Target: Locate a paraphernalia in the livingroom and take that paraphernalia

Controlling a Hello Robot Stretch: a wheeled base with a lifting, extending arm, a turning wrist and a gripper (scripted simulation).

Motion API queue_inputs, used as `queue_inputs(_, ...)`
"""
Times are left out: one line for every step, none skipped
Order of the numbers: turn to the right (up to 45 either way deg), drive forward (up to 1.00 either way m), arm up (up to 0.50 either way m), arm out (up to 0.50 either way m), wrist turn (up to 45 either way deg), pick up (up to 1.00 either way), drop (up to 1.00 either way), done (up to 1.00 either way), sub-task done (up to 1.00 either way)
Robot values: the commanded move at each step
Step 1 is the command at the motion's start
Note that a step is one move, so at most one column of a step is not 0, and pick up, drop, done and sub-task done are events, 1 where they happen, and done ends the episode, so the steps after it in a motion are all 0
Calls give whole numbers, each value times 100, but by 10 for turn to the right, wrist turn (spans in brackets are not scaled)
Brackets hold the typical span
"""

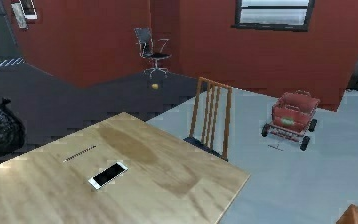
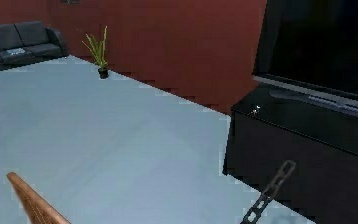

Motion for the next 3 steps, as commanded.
queue_inputs(-390,0,0,0,0,0,0,0,0)
queue_inputs(0,0,50,0,0,0,0,0,0)
queue_inputs(0,0,10,0,0,0,0,0,0)
